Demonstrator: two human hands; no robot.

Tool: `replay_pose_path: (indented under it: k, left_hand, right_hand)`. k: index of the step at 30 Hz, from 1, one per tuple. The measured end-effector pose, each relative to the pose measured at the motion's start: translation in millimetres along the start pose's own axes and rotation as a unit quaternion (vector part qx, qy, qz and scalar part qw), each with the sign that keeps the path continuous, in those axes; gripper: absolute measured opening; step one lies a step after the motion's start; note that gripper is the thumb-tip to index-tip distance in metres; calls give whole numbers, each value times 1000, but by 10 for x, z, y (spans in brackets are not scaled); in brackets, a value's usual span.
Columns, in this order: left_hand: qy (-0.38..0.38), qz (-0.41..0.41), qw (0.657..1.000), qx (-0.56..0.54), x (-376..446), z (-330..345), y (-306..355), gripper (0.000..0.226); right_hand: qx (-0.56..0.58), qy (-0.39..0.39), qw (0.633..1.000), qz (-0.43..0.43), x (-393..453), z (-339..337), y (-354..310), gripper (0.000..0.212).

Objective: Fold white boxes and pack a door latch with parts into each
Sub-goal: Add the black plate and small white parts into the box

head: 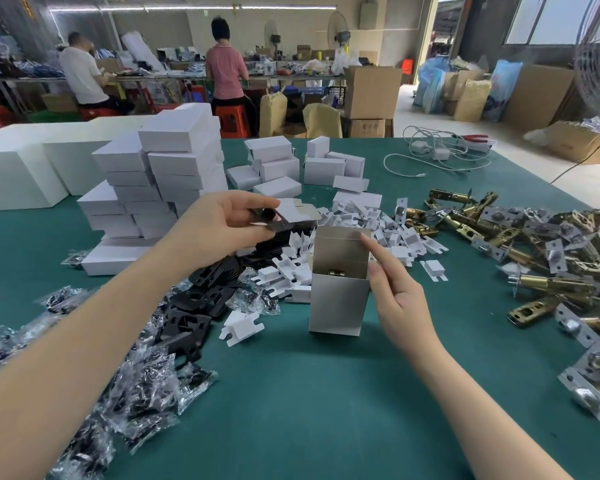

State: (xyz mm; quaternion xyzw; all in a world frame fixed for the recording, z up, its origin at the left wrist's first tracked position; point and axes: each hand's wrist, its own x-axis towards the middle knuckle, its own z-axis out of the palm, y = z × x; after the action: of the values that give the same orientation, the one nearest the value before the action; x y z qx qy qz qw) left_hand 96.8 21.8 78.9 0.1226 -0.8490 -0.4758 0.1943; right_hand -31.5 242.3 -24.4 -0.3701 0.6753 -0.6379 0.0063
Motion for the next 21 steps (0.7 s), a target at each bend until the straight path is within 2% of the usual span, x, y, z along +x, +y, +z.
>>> replay_pose_path:
  k: [3, 5, 9, 13, 17, 21]
  left_hand:
    - [62, 77, 993, 68, -10, 81, 113, 18]
    - [91, 134, 975, 150, -20, 135, 202, 16]
    - [96, 197, 951, 220, 12, 279, 381, 21]
    - [29, 220, 948, 228, 142, 435, 499, 15]
    - [-95, 175, 941, 273, 226, 557, 479, 16]
    - [-118, 158, 912, 359, 260, 647, 356, 17]
  right_hand:
    - [-3, 2, 1000, -1, 3, 5, 1, 44]
    - [-4, 4, 1000, -4, 3, 10, 6, 44]
    - [-6, 3, 1000, -10, 5, 13, 7, 45]
    - [-9, 2, 1000, -13, 5, 11, 12, 44]
    - [5, 6, 1000, -3, 12, 19, 21, 51]
    - [24, -2, 1000, 0, 12, 14, 47, 41]
